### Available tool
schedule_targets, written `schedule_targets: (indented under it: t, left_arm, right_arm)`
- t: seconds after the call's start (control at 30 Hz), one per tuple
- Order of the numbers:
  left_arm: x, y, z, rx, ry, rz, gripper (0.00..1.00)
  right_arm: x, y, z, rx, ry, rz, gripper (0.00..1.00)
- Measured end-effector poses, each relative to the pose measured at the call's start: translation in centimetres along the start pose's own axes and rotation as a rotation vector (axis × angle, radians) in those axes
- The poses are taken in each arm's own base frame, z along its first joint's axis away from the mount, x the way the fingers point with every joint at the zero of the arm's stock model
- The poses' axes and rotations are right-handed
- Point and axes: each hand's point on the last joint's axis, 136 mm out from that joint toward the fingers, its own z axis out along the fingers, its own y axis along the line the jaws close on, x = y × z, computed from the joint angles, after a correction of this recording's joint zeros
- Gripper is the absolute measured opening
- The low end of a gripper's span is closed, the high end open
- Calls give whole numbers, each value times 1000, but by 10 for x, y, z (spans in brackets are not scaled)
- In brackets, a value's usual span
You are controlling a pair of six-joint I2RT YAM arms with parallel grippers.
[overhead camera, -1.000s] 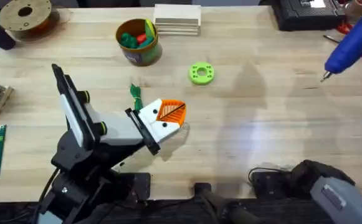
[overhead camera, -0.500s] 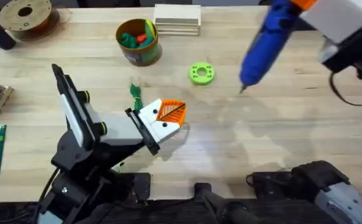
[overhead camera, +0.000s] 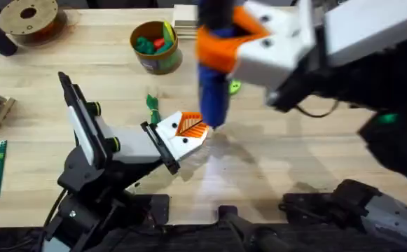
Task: Pick up the gripper from the table and insert it into the empty holder that is missing its gripper. Then pick up a screw, insert it into the mounting hole, and use the screwdriver to tighten it. Finally, clean up the table by picking up the vegetable and placing it into the bucket.
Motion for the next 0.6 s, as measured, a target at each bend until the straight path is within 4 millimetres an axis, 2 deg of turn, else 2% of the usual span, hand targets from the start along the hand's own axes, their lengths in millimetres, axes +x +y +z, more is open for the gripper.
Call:
schedule_targets:
  t: [0.1,0.3,0.6]
  left_arm:
    - [0,0,0,0,0,0,11]
    - [0,0,0,0,0,0,11]
    - [0,0,0,0,0,0,11]
  right_arm:
    - [6,9,14,-51,-12,-46,29]
    - [2,23,30,-118,-81,-117,29]
    - [16,23,44,-145,-88,-126,29]
